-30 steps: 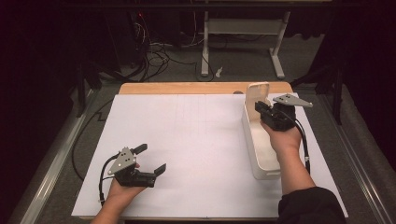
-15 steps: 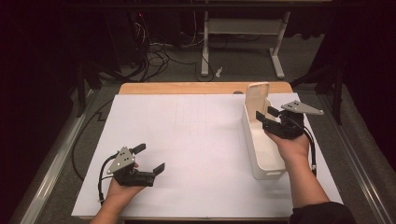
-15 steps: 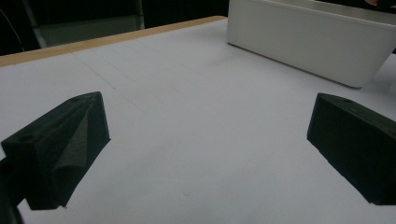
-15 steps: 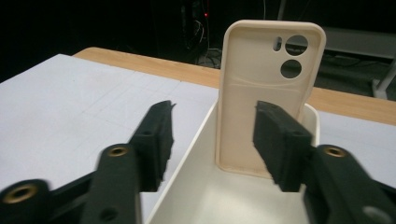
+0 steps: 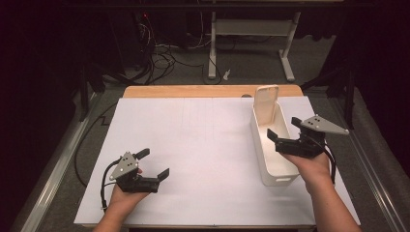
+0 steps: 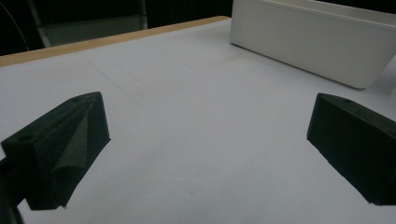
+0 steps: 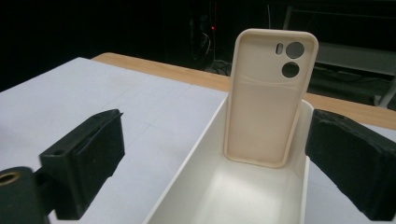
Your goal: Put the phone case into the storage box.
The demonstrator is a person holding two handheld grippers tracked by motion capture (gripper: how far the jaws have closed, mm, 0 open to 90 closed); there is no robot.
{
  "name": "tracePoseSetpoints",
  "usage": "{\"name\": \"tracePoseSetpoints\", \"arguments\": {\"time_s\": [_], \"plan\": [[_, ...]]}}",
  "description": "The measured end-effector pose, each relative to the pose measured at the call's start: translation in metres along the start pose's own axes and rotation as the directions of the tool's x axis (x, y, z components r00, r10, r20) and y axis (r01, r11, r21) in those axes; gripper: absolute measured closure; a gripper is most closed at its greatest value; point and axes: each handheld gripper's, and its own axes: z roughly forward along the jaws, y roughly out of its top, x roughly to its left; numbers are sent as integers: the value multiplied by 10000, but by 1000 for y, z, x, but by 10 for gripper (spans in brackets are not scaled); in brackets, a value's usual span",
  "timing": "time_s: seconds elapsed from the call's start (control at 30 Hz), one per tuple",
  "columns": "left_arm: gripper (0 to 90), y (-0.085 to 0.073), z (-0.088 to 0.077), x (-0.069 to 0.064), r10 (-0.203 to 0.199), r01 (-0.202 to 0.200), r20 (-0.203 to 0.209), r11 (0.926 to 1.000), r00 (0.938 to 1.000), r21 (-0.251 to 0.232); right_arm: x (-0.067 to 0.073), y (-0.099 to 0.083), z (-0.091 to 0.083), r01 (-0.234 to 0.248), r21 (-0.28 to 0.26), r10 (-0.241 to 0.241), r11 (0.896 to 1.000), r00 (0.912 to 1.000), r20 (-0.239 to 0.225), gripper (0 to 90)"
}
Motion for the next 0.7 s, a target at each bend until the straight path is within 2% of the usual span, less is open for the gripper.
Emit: {"name": "tracePoseSetpoints", "arguments": {"time_s": [0.07,0.37,0.7], "plan": [[2,0,-1,1,-30,30,-35,10000,10000,-34,2,-3,-6,133,-44,-133,9999,9999,-1,0],[2,0,-3,2,-109,109,-116,9999,9999,-27,4,-23,-34,303,-268,-305,9992,9995,-82,0],[2,-2,-10,8,-273,273,-311,9996,9991,-19,7,-49,-53,369,-631,-374,9973,9993,-67,0]]}}
